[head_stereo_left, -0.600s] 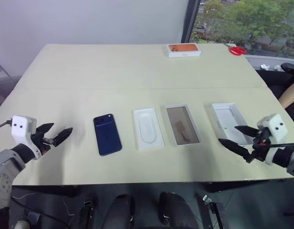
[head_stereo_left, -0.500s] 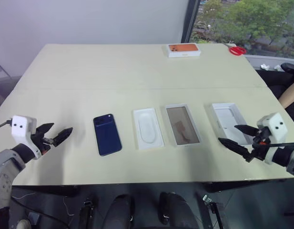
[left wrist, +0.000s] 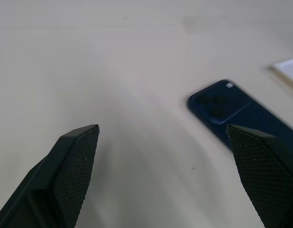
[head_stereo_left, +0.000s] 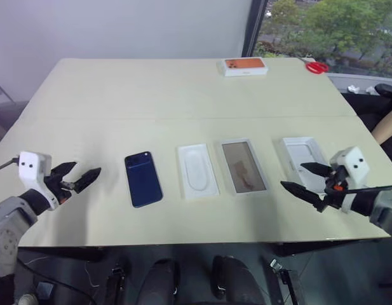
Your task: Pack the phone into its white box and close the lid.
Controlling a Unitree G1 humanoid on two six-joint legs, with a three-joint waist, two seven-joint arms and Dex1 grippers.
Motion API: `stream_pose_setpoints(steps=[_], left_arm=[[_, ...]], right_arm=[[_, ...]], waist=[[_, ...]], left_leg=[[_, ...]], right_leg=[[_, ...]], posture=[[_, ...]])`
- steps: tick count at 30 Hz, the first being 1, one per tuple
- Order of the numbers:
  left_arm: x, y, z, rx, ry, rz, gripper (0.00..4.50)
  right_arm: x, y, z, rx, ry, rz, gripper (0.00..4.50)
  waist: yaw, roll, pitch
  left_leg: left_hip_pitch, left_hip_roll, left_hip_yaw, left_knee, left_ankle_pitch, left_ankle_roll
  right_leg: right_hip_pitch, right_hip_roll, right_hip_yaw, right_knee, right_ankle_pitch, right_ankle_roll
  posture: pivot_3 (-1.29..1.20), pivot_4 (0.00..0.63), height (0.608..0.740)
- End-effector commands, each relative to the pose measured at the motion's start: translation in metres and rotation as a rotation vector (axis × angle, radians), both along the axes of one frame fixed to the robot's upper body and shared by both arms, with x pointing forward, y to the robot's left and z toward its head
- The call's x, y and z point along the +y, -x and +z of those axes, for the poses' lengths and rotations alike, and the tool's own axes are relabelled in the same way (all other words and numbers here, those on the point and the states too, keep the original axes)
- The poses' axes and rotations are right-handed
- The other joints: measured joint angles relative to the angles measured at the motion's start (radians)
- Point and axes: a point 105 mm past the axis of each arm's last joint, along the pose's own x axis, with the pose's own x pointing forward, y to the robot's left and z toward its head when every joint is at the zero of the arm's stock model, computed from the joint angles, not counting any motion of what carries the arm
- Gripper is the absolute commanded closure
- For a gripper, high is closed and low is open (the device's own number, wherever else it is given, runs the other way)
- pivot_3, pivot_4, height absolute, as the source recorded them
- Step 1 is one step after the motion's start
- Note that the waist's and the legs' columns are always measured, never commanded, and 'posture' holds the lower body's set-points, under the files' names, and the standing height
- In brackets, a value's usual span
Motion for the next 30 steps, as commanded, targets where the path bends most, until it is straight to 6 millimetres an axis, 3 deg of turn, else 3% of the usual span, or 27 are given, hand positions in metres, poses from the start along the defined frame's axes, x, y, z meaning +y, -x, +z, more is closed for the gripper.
stream_pose_setpoints(steps=[1, 6, 12, 14, 19, 30], left_arm=[[-0.039, -0.003, 0.019, -0.053, 0.043, -0.126, 0.00], [-0.088, -0.010, 0.016, -0.013, 0.066, -0.254, 0.00], [-0.150, -0.035, 0.009, 0.144, 0.111, -0.243, 0.00], [-0.157, -0.040, -0.004, 0.281, 0.077, -0.199, 0.00], [-0.171, -0.045, -0.003, 0.434, 0.163, -0.148, 0.00], [-0.199, -0.050, -0.024, 0.621, 0.206, -0.122, 0.00]], right_arm=[[0.016, -0.003, 0.016, -0.077, 0.003, 0.050, 0.02], [0.045, -0.003, 0.025, -0.116, -0.009, 0.144, 0.02], [0.087, -0.004, 0.031, -0.166, -0.020, 0.266, 0.02], [0.098, -0.007, 0.035, -0.182, -0.044, 0.273, 0.02], [0.110, -0.007, 0.035, -0.185, -0.073, 0.295, 0.02], [0.109, 0.001, 0.032, -0.173, -0.078, 0.291, 0.02]], waist=[[0.001, 0.000, 0.000], [-0.001, 0.000, 0.000], [0.002, -0.001, 0.000], [0.000, -0.002, 0.000], [-0.001, -0.002, 0.000], [0.002, -0.002, 0.000]], left_leg=[[0.000, 0.000, 0.000, 0.000, 0.000, 0.000], [-0.002, -0.001, 0.000, 0.000, 0.000, 0.000], [-0.002, -0.002, -0.001, 0.003, 0.001, 0.001], [-0.002, -0.002, -0.001, 0.004, 0.001, 0.001], [-0.002, -0.002, -0.001, 0.004, 0.000, 0.001], [0.001, 0.000, -0.003, 0.004, 0.001, 0.001]], right_leg=[[0.000, 0.000, 0.000, 0.000, 0.000, 0.000], [-0.001, 0.000, 0.000, 0.000, 0.000, 0.000], [0.000, 0.002, -0.001, 0.002, 0.002, 0.003], [0.001, 0.003, -0.001, 0.002, 0.003, 0.005], [0.001, 0.008, -0.001, 0.003, 0.004, 0.008], [0.003, 0.011, 0.000, 0.004, 0.004, 0.008]], posture=[[0.00, 0.150, 0.740], [0.00, 0.150, 0.740], [0.00, 0.150, 0.740], [0.00, 0.150, 0.740], [0.00, 0.150, 0.740], [0.00, 0.150, 0.740]])
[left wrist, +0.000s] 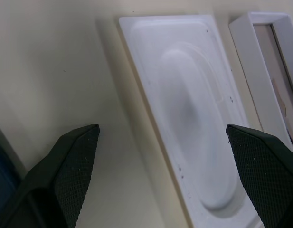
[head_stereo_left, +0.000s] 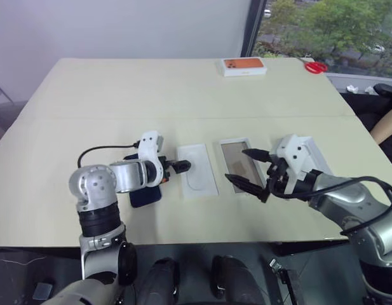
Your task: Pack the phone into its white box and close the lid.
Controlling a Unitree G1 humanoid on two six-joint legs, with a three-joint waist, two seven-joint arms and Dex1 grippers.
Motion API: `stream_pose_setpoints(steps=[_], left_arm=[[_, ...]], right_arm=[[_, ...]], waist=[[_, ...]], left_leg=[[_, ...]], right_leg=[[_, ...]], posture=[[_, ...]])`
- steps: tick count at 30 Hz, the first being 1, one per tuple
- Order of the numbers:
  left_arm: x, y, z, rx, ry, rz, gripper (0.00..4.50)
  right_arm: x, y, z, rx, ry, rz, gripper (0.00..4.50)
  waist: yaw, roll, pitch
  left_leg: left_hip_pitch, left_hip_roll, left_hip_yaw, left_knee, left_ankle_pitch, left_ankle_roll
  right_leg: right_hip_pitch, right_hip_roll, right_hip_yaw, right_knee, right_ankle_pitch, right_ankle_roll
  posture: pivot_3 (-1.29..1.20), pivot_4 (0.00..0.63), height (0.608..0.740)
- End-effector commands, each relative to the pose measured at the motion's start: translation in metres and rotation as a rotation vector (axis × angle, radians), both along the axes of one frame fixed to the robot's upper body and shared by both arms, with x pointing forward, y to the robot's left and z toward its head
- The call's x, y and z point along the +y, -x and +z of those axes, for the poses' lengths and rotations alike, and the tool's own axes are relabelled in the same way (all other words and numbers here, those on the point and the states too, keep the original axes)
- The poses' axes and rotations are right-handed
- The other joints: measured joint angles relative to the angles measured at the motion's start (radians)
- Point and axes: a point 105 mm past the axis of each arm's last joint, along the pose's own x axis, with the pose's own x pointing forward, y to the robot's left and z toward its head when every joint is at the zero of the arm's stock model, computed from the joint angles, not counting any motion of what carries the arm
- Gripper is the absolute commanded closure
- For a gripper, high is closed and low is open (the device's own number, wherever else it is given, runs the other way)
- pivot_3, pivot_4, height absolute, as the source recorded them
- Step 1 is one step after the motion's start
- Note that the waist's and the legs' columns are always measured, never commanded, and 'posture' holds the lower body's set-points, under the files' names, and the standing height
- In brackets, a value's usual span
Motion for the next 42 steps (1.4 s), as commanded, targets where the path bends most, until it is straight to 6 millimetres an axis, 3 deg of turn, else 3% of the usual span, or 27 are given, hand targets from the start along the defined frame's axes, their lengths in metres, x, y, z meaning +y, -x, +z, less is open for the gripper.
stream_pose_setpoints(steps=[1, 4, 7, 14, 24, 31, 33, 35, 39, 42], left_arm=[[-0.016, 0.003, -0.002, 0.039, 0.040, -0.038, 0.00], [-0.025, 0.004, -0.003, 0.069, 0.079, -0.039, 0.00], [-0.031, 0.004, -0.002, 0.094, 0.120, -0.037, 0.84], [-0.026, -0.001, 0.002, 0.127, 0.204, 0.010, 4.36], [-0.010, -0.007, 0.015, 0.114, 0.278, 0.067, 4.45], [-0.011, -0.010, 0.042, 0.062, 0.431, 0.055, 4.45], [-0.017, -0.011, 0.050, 0.065, 0.465, 0.046, 4.45], [-0.035, -0.009, 0.055, 0.073, 0.444, -0.005, 4.45], [-0.084, 0.002, 0.049, 0.177, 0.398, -0.084, 4.45], [-0.106, 0.008, 0.046, 0.225, 0.378, -0.123, 4.45]], right_arm=[[0.002, 0.006, 0.014, -0.063, 0.005, 0.017, 0.02], [0.001, 0.005, 0.013, -0.062, 0.010, 0.016, 0.02], [0.001, 0.005, 0.012, -0.060, 0.010, 0.014, 0.00], [-0.001, 0.003, 0.007, -0.046, 0.019, 0.005, 0.00], [-0.002, 0.004, 0.006, -0.041, 0.023, 0.005, 0.00], [-0.011, 0.002, 0.005, -0.041, 0.049, -0.021, 0.00], [-0.022, 0.003, 0.003, -0.043, 0.107, -0.046, 0.00], [-0.041, 0.005, 0.001, -0.038, 0.171, -0.084, 0.00], [-0.069, 0.012, 0.003, -0.027, 0.244, -0.142, 0.00], [-0.082, 0.012, 0.003, -0.026, 0.275, -0.181, 0.00]], waist=[[0.001, 0.000, 0.000], [0.006, 0.000, 0.000], [0.010, 0.000, 0.000], [0.021, 0.000, 0.000], [0.024, 0.000, 0.000], [0.024, 0.000, 0.000], [0.027, 0.000, 0.000], [0.030, -0.001, 0.000], [0.035, -0.001, 0.000], [0.028, -0.001, 0.000]], left_leg=[[0.001, 0.000, 0.000, 0.000, 0.000, 0.000], [0.001, -0.001, 0.000, 0.000, 0.000, 0.000], [0.001, -0.001, 0.000, 0.000, 0.000, 0.000], [0.001, -0.001, 0.000, 0.000, 0.000, 0.000], [0.001, -0.001, 0.000, 0.000, 0.000, 0.000], [0.001, -0.001, 0.000, 0.000, 0.000, -0.001], [0.001, -0.001, 0.000, 0.000, 0.000, -0.001], [0.001, -0.002, 0.000, 0.000, 0.000, -0.001], [0.000, -0.006, 0.000, 0.000, 0.000, -0.001], [0.000, -0.009, 0.001, 0.000, 0.000, 0.001]], right_leg=[[0.001, 0.000, 0.000, 0.000, 0.000, 0.000], [0.002, -0.001, 0.000, -0.001, 0.000, 0.000], [0.002, -0.001, 0.000, -0.001, 0.000, 0.000], [0.002, -0.001, -0.001, -0.001, 0.000, -0.001], [0.002, 0.000, -0.001, -0.002, -0.001, -0.001], [0.002, -0.001, 0.000, -0.002, -0.001, -0.001], [0.002, -0.001, 0.000, -0.002, -0.001, -0.002], [0.002, -0.004, 0.000, -0.002, -0.001, -0.002], [0.003, -0.007, -0.001, -0.004, -0.001, -0.002], [0.003, -0.011, 0.000, -0.004, -0.001, -0.002]], posture=[[0.00, 0.150, 0.740], [0.00, 0.150, 0.740], [0.00, 0.150, 0.740], [0.00, 0.150, 0.740], [0.00, 0.150, 0.740], [0.00, 0.150, 0.740], [0.00, 0.150, 0.740], [0.00, 0.150, 0.740], [0.00, 0.150, 0.740], [0.00, 0.150, 0.740]])
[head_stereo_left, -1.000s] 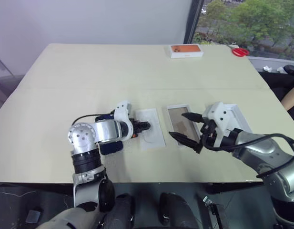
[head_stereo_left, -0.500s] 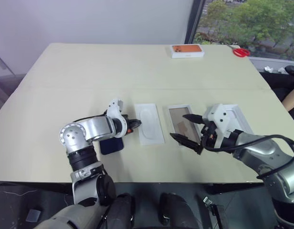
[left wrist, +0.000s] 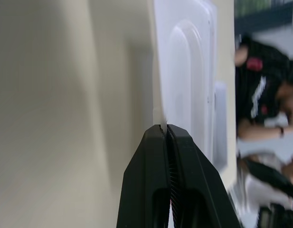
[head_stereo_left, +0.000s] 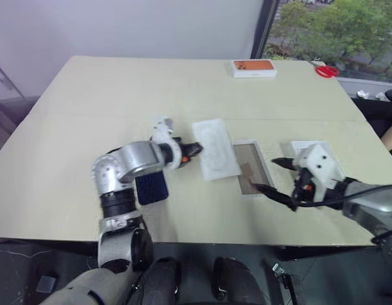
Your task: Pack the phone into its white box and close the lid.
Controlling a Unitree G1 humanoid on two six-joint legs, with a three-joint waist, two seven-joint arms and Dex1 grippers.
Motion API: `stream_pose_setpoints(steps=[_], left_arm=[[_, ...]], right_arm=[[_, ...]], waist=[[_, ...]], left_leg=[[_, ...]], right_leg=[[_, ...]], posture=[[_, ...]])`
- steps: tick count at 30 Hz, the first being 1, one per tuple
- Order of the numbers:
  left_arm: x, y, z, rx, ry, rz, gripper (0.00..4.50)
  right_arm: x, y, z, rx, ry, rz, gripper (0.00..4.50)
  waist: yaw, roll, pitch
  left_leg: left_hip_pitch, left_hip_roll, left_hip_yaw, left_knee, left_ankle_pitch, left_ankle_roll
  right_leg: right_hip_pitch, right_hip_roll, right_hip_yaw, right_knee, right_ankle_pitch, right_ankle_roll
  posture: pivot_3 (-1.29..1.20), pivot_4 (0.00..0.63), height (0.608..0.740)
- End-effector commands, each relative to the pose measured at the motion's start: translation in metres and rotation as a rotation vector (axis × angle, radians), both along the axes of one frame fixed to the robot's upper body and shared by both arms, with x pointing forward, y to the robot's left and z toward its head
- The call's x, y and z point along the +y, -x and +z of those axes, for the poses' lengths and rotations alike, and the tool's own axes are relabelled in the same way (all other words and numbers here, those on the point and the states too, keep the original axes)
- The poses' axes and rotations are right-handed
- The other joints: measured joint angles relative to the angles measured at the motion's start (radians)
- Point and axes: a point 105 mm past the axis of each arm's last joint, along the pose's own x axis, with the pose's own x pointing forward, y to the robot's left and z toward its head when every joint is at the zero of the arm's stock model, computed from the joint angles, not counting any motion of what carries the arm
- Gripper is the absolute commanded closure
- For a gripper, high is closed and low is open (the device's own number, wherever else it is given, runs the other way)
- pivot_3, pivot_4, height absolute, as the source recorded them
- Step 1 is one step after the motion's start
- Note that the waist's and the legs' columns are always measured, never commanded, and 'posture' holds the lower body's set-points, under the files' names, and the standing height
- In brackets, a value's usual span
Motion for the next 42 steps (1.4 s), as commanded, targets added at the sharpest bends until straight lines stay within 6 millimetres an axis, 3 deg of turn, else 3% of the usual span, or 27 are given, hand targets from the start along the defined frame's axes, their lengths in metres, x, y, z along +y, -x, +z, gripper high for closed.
stream_pose_setpoints(steps=[1, 6, 18, 30, 33, 39, 42], left_arm=[[-0.024, 0.006, 0.008, 0.009, -0.013, -0.049, 4.45], [-0.036, 0.005, -0.001, 0.038, -0.100, -0.012, 4.45], [-0.046, -0.012, 0.001, -0.011, -0.147, 0.064, 4.45], [-0.062, -0.012, 0.000, -0.017, -0.139, -0.003, 4.45], [-0.066, -0.008, 0.000, -0.014, -0.133, -0.033, 3.59], [-0.066, -0.006, 0.007, -0.007, -0.076, -0.051, 0.62], [-0.056, -0.006, 0.020, -0.035, -0.009, -0.060, 0.62]], right_arm=[[-0.013, -0.001, 0.011, -0.051, 0.041, -0.035, 0.00], [-0.023, 0.000, 0.006, -0.030, 0.078, -0.066, 0.00], [-0.023, 0.000, 0.004, -0.036, 0.070, -0.071, 0.00], [-0.022, -0.002, 0.006, -0.056, 0.065, -0.076, 0.00], [-0.021, -0.002, 0.007, -0.059, 0.064, -0.077, 0.00], [-0.020, -0.002, 0.008, -0.065, 0.063, -0.076, 0.00], [-0.019, -0.006, 0.010, -0.080, 0.059, -0.079, 0.00]], waist=[[-0.008, 0.000, 0.000], [-0.006, 0.000, 0.000], [-0.005, 0.000, 0.000], [-0.006, 0.000, 0.000], [-0.005, 0.000, 0.000], [-0.006, 0.000, 0.000], [-0.006, 0.000, 0.000]], left_leg=[[0.000, 0.000, 0.000, 0.000, 0.000, 0.000], [0.003, 0.003, 0.000, -0.001, 0.000, 0.000], [0.002, 0.003, 0.000, -0.001, 0.000, 0.000], [0.002, 0.003, 0.000, -0.001, 0.000, 0.000], [0.001, 0.003, 0.000, -0.001, 0.000, 0.000], [0.002, 0.003, 0.000, -0.001, 0.000, 0.000], [0.002, 0.004, 0.000, -0.001, 0.000, 0.000]], right_leg=[[0.000, 0.000, 0.000, 0.000, 0.000, 0.000], [0.000, 0.006, 0.001, 0.001, -0.001, -0.002], [0.000, 0.007, 0.000, 0.000, -0.001, -0.002], [0.000, 0.007, 0.000, 0.000, -0.002, -0.001], [0.000, 0.007, 0.000, 0.000, -0.002, -0.001], [0.000, 0.007, 0.000, 0.000, -0.002, -0.001], [0.000, 0.007, 0.000, 0.000, -0.002, -0.001]], posture=[[0.00, 0.150, 0.740], [0.00, 0.150, 0.740], [0.00, 0.150, 0.740], [0.00, 0.150, 0.740], [0.00, 0.150, 0.740], [0.00, 0.150, 0.740], [0.00, 0.150, 0.740]])
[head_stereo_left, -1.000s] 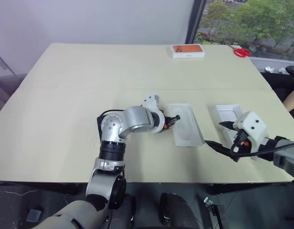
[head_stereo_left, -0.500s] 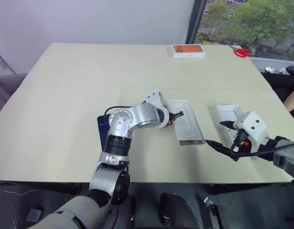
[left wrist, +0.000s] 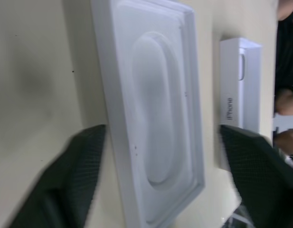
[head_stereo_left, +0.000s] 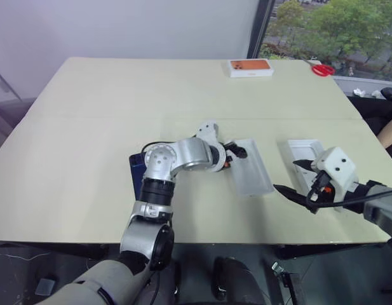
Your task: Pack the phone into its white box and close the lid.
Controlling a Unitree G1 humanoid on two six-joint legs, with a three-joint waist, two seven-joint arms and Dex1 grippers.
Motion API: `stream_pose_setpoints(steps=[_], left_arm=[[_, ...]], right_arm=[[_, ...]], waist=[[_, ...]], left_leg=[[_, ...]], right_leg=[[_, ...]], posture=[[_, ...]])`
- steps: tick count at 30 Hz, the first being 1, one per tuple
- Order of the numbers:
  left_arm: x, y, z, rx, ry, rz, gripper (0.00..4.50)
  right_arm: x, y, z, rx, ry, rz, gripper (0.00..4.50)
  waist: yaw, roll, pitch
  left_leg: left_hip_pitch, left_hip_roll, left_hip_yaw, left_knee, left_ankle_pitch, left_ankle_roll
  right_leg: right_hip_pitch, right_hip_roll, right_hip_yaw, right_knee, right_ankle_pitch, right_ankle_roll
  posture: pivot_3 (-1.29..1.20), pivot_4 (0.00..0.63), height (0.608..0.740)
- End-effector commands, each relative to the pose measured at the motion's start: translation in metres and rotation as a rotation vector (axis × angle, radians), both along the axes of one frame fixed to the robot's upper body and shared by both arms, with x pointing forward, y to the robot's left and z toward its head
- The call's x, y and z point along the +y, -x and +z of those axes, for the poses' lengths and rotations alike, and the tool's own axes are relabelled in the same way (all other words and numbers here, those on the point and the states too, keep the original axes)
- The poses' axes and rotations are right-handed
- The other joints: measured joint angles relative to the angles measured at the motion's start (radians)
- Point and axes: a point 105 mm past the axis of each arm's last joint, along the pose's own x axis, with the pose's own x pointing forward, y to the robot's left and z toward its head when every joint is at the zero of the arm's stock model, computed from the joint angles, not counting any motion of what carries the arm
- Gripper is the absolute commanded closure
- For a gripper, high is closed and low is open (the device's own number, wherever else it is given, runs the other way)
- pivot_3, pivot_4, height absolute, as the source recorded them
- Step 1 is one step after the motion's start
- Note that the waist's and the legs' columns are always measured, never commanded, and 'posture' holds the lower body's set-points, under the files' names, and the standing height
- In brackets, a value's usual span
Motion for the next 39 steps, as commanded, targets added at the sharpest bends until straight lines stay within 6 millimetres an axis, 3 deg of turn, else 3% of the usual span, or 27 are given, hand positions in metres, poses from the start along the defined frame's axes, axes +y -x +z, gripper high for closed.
stream_pose_setpoints(steps=[1, 4, 7, 10, 14, 17, 20, 26, 33, 39], left_arm=[[0.000, 0.007, 0.035, -0.093, 0.126, -0.069, 0.62], [0.019, 0.003, 0.044, -0.175, 0.135, -0.071, 0.62], [0.057, -0.007, 0.051, -0.405, 0.000, -0.067, 0.55], [0.102, -0.016, 0.040, -0.633, -0.265, -0.090, 0.55], [0.134, -0.010, 0.025, -0.818, -0.378, -0.240, 0.55], [0.148, 0.004, 0.018, -0.934, -0.369, -0.363, 0.55], [0.157, 0.027, -0.002, -0.991, -0.409, -0.540, 0.55], [0.162, 0.044, -0.014, -0.967, -0.308, -0.605, 0.55], [0.160, 0.053, -0.016, -0.981, -0.286, -0.640, 0.55], [0.159, 0.053, -0.015, -0.987, -0.285, -0.623, 0.55]], right_arm=[[0.004, -0.006, 0.015, -0.079, -0.002, 0.004, 0.00], [0.008, -0.012, 0.018, -0.085, -0.037, 0.002, 0.00], [0.021, -0.019, 0.018, -0.075, -0.092, 0.022, 0.84], [0.031, -0.033, 0.014, -0.050, -0.121, -0.006, 2.40], [0.043, -0.052, 0.007, -0.019, -0.132, -0.051, 4.48], [0.049, -0.072, 0.000, -0.003, -0.136, -0.138, 4.48], [0.064, -0.089, -0.009, 0.016, -0.120, -0.168, 4.48], [0.078, -0.112, -0.020, 0.052, -0.155, -0.215, 4.48], [0.080, -0.125, -0.038, 0.130, -0.165, -0.279, 4.48], [0.081, -0.118, -0.053, 0.195, -0.128, -0.267, 4.48]], waist=[[-0.002, 0.000, 0.000], [-0.002, 0.000, 0.000], [-0.010, 0.001, 0.000], [-0.028, 0.002, 0.000], [-0.028, 0.002, 0.000], [-0.029, 0.003, 0.000], [-0.030, 0.003, 0.000], [-0.026, 0.004, 0.000], [-0.034, 0.004, 0.000], [-0.034, 0.004, 0.000]], left_leg=[[0.000, 0.000, 0.000, 0.000, 0.000, 0.000], [0.000, 0.000, 0.000, 0.000, 0.000, 0.000], [0.001, 0.002, 0.000, 0.000, 0.000, -0.001], [0.003, 0.003, 0.001, -0.002, 0.002, -0.004], [0.004, 0.005, 0.001, -0.004, 0.002, -0.004], [0.001, 0.005, 0.002, -0.003, 0.002, -0.004], [-0.005, 0.005, 0.002, -0.002, 0.002, -0.004], [-0.011, 0.004, 0.002, -0.001, 0.002, -0.004], [-0.011, 0.004, 0.002, -0.001, 0.002, -0.002], [-0.010, 0.006, 0.002, -0.001, 0.002, -0.002]], right_leg=[[0.000, 0.000, 0.000, 0.000, 0.000, 0.000], [0.000, 0.000, 0.000, 0.000, 0.000, 0.000], [0.000, 0.002, 0.001, 0.001, 0.000, 0.000], [0.000, 0.006, 0.002, 0.001, 0.000, -0.001], [0.000, 0.006, 0.002, 0.001, 0.000, -0.002], [-0.002, 0.004, 0.002, 0.000, 0.000, -0.003], [-0.008, 0.000, 0.002, 0.000, 0.000, -0.004], [-0.014, -0.002, 0.001, 0.001, 0.001, -0.003], [-0.014, 0.002, 0.000, 0.003, 0.003, 0.001], [-0.013, 0.004, 0.000, 0.005, 0.003, 0.001]], posture=[[0.00, 0.150, 0.740], [0.00, 0.150, 0.740], [0.00, 0.150, 0.740], [0.00, 0.150, 0.740], [0.00, 0.150, 0.740], [0.00, 0.150, 0.740], [0.00, 0.150, 0.740], [0.00, 0.150, 0.740], [0.00, 0.150, 0.740], [0.00, 0.150, 0.740]])
